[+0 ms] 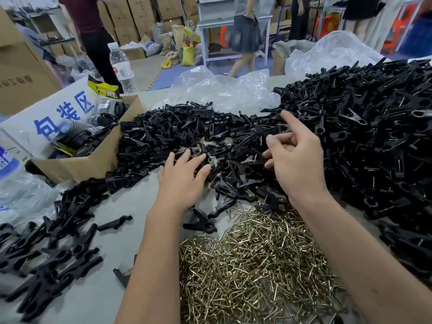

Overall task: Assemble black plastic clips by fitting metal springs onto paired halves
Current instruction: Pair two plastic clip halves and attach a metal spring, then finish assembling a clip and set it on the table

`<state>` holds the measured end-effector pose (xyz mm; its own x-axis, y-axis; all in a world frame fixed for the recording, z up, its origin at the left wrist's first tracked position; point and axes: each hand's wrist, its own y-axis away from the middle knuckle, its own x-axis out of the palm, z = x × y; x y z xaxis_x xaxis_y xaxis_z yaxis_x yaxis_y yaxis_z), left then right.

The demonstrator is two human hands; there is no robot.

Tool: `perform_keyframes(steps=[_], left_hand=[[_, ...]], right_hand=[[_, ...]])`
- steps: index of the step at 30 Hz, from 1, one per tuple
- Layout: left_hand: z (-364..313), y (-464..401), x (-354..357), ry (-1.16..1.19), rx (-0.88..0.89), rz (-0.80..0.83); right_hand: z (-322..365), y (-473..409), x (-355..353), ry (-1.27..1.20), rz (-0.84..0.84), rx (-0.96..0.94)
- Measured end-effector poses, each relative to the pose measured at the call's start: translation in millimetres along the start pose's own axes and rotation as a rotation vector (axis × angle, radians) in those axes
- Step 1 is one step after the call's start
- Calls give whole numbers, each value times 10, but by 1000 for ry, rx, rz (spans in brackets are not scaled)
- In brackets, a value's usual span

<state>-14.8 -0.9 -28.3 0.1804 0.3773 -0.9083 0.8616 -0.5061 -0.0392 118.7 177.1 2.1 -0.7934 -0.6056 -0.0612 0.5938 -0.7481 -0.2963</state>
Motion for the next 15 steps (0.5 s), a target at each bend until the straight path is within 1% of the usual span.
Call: perform_keyframes(steps=[1,4,7,10,15], left_hand=[[15,-10,9,3,17,-10],[23,-25,-12,74,42,-139],[25,16,-45,181,10,-199],[60,15,-81,248,0,-202],[74,24,-114,380,9,-205]], right_hand=[[15,15,14,47,-7,-46],[59,102,81,211,2,-189],[73,212,164,253,84,-263],[67,272,212,261,172,-287],[50,276,210,229,187,-250]])
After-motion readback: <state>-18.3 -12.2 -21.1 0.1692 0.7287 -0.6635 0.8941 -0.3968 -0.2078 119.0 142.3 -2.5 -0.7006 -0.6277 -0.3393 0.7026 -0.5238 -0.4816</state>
